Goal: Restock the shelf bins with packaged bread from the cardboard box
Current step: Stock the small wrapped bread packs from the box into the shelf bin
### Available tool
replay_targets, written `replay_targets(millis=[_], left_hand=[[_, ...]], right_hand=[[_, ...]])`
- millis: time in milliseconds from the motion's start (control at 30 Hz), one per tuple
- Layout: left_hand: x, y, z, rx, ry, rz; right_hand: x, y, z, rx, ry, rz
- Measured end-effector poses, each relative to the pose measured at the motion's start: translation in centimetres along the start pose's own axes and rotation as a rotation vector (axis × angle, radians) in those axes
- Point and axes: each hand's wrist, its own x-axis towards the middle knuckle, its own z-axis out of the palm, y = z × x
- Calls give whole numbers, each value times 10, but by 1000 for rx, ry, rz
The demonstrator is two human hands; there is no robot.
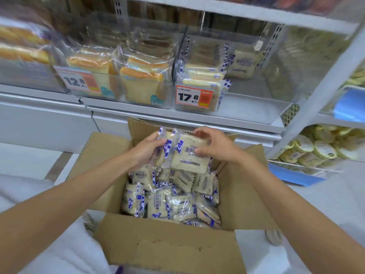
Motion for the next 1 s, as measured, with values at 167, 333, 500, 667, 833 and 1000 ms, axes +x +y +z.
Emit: replay_targets(millis=[167, 333, 500, 667, 833, 1000], left_hand=[[-6, 73, 44, 220, 24, 230], [2, 140, 61, 463, 42, 451], [43, 212, 69, 246, 110, 457], [113, 217, 72, 769, 99, 536], [160, 210, 74, 1376, 21, 345], [171, 191, 70, 1365, 79, 419]], right_hand=[[-8, -33, -45, -261, 136, -106], [-21, -55, -109, -283, 230, -155], [-27, -54, -187, -320, 459, -153], [-4, -14, -228, -521, 539, -40], [69, 45, -220, -721, 315, 216], [129, 72, -213, -908, 254, 216]])
